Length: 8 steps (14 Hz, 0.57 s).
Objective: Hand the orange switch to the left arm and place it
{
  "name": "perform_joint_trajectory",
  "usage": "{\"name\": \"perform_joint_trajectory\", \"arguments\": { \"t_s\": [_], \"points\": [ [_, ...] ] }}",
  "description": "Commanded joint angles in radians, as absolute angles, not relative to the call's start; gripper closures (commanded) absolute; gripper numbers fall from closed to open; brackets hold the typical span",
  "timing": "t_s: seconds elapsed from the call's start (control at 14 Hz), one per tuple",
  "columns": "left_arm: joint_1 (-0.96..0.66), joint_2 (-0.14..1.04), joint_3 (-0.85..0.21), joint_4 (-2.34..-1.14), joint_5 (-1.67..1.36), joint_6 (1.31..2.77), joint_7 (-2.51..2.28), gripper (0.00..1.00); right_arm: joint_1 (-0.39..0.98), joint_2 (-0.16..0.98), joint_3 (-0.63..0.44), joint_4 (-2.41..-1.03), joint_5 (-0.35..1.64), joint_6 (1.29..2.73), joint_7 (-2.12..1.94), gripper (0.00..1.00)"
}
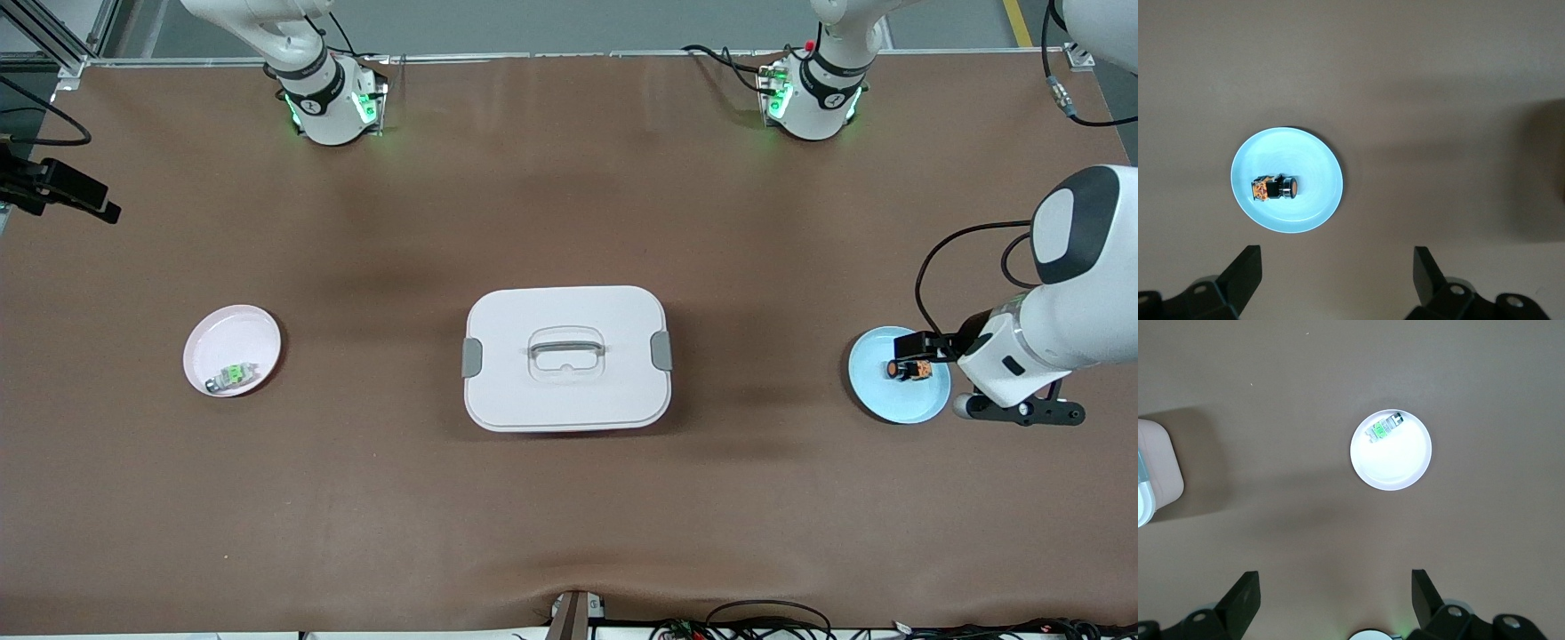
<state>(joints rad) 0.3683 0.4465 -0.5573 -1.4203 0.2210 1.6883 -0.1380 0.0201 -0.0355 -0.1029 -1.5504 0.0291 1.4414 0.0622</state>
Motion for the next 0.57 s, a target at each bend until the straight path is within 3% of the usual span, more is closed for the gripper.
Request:
{"name": "perform_joint_trajectory", "arguments": {
  "t_s": [0.0, 0.5],
  "points": [
    [0.368, 0.423, -0.557, -1.417, 0.216, 1.667, -0.153, 0.00, 0.017, -0.025, -0.106, -1.525, 0.032, 1.428, 0.055, 0.00],
    [0.416, 0.399, -0.548, -1.416, 0.215, 1.669, -0.152, 0.00, 0.017, -0.025, -0.106, -1.505, 0.031, 1.428, 0.055, 0.00]
  ]
}}
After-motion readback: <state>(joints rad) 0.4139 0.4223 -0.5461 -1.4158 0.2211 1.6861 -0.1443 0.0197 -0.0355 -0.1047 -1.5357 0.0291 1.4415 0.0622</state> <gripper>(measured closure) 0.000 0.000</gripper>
